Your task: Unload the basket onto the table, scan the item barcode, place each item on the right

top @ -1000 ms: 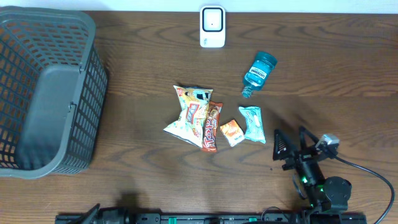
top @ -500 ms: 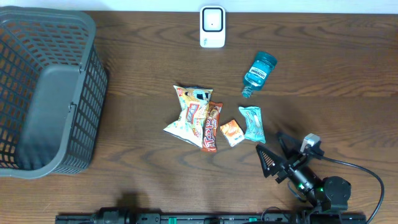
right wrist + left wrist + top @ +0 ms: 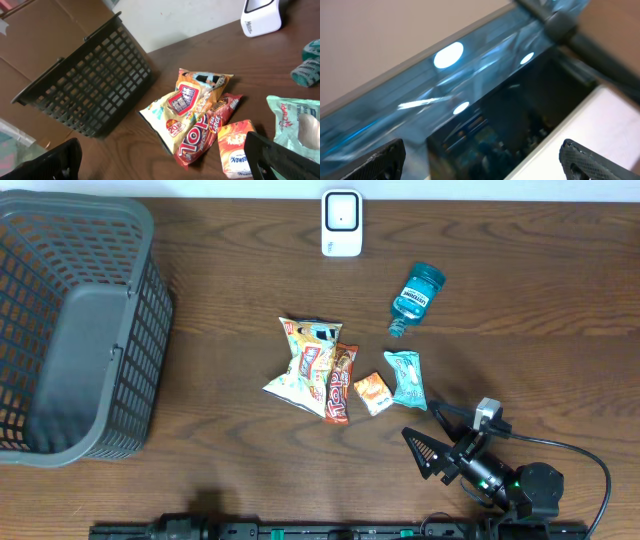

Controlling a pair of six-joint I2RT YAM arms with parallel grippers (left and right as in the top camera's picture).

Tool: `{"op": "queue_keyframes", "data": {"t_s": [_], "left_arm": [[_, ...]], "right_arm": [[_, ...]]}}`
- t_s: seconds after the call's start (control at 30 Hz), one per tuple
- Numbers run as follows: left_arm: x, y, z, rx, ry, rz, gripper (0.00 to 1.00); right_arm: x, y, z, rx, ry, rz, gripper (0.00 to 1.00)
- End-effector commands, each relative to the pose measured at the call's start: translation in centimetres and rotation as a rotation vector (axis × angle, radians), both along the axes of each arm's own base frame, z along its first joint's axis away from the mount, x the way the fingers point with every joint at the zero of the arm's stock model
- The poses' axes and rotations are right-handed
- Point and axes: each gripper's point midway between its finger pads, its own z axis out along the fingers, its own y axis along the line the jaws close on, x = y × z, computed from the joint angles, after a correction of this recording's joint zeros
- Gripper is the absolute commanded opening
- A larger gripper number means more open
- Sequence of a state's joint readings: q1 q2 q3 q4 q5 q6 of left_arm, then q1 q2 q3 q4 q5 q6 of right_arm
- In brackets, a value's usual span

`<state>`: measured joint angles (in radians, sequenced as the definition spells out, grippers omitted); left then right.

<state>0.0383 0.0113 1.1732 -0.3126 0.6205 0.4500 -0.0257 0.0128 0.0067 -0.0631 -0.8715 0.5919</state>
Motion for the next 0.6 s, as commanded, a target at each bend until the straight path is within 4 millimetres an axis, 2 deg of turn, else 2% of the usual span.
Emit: {"op": "queue_keyframes", "data": {"t_s": [0.0,0.2,0.33,0.43,0.57], "left_arm": [[2.0,2.3,0.1,-0.081,0.013,0.125,0.98],[5.0,4.2,-0.8,-0.309,0.145,0.075,0.98],[8.3,5.5,-2.2,-0.397,0.197,0.101,0.98],[11.8,6.0,-5.1,-0.412,0.290,0.137,0.98],[16.1,6.2,-9.8,-0.475,0.464,0.123,0.98]], "right_arm": [[-0.3,0.3,0.0,0.005,0.003,0.027,0.99],[-0.5,0.5,-0.2,0.006,0.014,0.039,0.99],[-0.7,0.6,-0.2,0.008,0.014,0.053,0.99],[-0.7,0.6,-0.2,0.016,0.025,0.053,0.99],[-0.7,0.6,-0.1,0.060,0.077,0.049,0.99]]}}
